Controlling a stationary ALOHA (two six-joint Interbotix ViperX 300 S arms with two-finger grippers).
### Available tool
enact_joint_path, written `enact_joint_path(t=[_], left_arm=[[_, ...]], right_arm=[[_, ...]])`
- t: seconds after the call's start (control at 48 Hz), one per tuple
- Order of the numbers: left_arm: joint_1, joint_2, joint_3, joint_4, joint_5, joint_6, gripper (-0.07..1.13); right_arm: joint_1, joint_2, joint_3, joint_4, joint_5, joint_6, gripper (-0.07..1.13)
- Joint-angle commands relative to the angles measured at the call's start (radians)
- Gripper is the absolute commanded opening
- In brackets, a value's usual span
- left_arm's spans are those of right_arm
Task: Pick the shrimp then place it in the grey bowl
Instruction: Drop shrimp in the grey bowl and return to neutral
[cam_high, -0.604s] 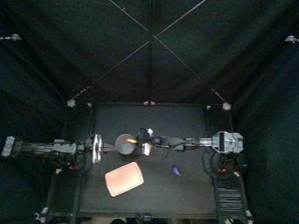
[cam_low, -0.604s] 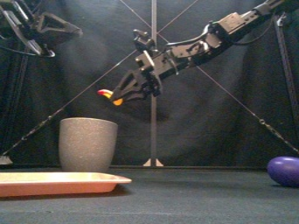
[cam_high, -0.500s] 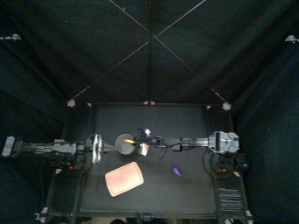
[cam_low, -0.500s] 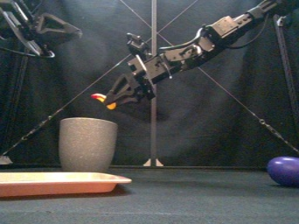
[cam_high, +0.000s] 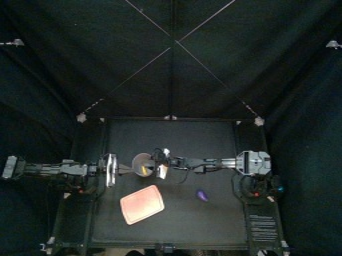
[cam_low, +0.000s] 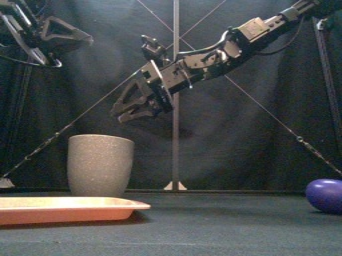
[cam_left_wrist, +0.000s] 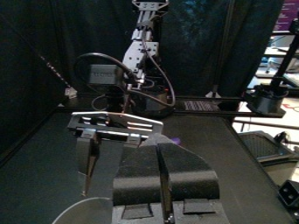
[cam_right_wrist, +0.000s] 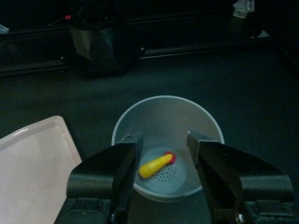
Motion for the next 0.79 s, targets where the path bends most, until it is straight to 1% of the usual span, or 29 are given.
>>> enact_joint_path(t=[0.021, 0.167, 0.354, 0.417, 0.521, 0.625, 0.792], left_arm=[[-0.002, 0.003, -0.012, 0.000, -0.011, 0.002, 0.00], [-0.002, 0.005, -0.014, 0.000, -0.011, 0.002, 0.00], [0.000, 0.003, -0.014, 0.000, -0.011, 0.002, 0.00], [-0.002, 0.003, -0.014, 0.000, -0.011, 0.002, 0.02], [0.000, 0.005, -0.017, 0.000, -0.011, 0.002, 0.07], [0.000, 0.003, -0.017, 0.000, -0.014, 0.002, 0.12], [0.000, 0.005, -0.017, 0.000, -0.020, 0.002, 0.18]], right_arm=[[0.003, -0.066, 0.017, 0.000, -0.017, -0.002, 0.82], [0.006, -0.155, 0.121, 0.014, -0.091, 0.000, 0.82], [0.014, -0.281, 0.298, 0.029, -0.270, 0.000, 0.82], [0.015, -0.325, 0.364, 0.034, -0.342, 0.000, 0.82], [0.017, -0.380, 0.445, 0.044, -0.413, 0.000, 0.82], [0.023, -0.433, 0.515, 0.055, -0.448, 0.000, 0.82], [0.031, -0.495, 0.581, 0.064, -0.460, 0.000, 0.82]])
